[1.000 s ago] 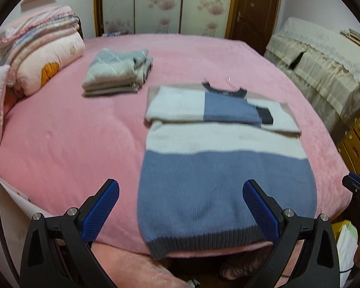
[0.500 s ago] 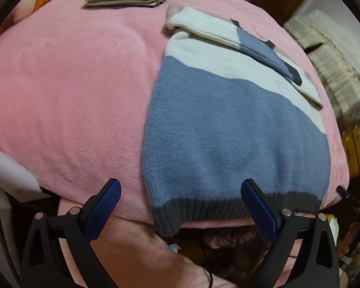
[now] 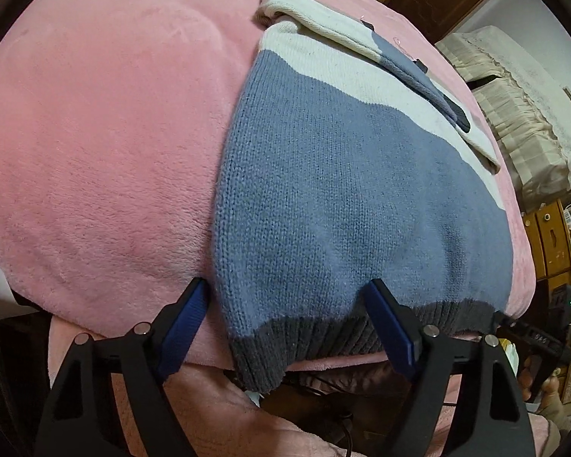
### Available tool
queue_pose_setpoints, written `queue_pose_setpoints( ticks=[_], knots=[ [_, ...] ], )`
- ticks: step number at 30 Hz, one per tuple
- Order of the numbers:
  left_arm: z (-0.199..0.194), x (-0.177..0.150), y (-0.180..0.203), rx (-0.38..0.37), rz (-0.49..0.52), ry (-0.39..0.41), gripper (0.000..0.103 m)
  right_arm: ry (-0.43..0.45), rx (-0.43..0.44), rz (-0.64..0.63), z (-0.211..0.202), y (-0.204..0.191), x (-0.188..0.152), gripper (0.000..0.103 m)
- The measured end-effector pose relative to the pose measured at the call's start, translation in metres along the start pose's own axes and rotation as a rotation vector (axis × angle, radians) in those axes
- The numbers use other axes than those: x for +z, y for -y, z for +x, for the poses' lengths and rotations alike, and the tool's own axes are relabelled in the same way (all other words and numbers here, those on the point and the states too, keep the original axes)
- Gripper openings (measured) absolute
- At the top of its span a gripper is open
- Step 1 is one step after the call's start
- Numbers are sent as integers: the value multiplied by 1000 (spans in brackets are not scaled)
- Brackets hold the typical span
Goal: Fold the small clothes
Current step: 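Grasp the dark grey hem ribbing with both tools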
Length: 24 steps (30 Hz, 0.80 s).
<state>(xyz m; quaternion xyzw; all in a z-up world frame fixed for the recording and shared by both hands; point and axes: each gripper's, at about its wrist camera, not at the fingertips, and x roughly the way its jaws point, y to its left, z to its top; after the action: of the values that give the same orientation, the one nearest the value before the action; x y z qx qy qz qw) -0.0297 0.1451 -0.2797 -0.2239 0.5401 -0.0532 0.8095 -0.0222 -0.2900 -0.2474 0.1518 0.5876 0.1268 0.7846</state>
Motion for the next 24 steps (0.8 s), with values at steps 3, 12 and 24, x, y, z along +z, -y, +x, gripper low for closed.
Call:
queue_pose_setpoints(
  ticks=[3, 12, 24],
  knots=[
    [1, -4, -6, -42, -6, -16, 75, -15, 12, -9, 7, -4, -5, 40],
    [6, -9, -12, -92, -28, -42, 69, -26, 50, -66, 12, -17, -3, 14],
    [7, -15, -12, -110, -18, -92, 44, -48, 81, -29, 13, -9, -2, 17]
  ],
)
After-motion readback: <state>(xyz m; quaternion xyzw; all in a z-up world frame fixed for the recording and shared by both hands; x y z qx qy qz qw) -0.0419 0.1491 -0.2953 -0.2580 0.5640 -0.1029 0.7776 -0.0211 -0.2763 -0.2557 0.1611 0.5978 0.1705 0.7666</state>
